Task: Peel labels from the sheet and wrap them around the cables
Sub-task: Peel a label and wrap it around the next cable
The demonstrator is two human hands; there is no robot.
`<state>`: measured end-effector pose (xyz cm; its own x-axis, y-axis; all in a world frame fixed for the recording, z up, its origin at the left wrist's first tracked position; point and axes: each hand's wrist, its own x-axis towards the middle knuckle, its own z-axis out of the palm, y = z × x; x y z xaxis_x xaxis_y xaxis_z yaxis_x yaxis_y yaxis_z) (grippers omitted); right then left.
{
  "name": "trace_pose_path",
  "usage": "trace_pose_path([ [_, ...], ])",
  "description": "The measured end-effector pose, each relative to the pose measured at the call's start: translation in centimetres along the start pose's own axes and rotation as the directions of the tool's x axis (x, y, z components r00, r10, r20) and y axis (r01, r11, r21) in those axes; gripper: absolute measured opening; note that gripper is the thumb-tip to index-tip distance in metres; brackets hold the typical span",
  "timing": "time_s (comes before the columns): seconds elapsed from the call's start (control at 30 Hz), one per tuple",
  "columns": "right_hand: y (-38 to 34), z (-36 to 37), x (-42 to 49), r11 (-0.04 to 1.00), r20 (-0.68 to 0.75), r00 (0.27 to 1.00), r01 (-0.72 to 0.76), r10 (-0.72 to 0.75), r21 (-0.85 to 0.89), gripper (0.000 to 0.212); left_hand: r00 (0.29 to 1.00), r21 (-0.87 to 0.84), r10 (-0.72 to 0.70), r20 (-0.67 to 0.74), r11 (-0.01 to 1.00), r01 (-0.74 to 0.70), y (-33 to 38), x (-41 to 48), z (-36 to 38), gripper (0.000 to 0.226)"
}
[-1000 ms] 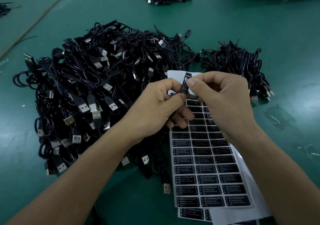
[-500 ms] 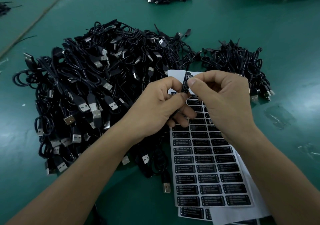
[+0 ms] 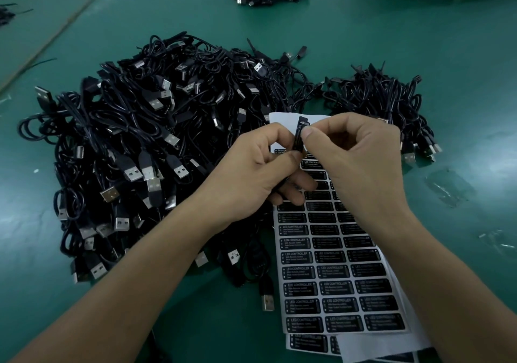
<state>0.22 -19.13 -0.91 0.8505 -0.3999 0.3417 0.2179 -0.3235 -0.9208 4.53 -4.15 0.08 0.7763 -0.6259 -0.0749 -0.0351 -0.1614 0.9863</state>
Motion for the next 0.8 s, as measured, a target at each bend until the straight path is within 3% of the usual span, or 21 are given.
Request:
trace_pose_path([
  [0.47,-0.07,-0.43,0.20,0.998,0.010,0.998,-0.066,0.066,0.023,0.012,1.000,0.018,0.015,0.007,1.000,-0.016,-0.31,0.15,-0.32,0.006],
  [0.8,-0.17,-0.39,0.44,0.967,0.137,0.983,-0.148,0.120,0.209,0.009,0.999,0.030,0.017,-0.030,0.999,-0.016,0.29,-0.27,-0.09,0.017],
])
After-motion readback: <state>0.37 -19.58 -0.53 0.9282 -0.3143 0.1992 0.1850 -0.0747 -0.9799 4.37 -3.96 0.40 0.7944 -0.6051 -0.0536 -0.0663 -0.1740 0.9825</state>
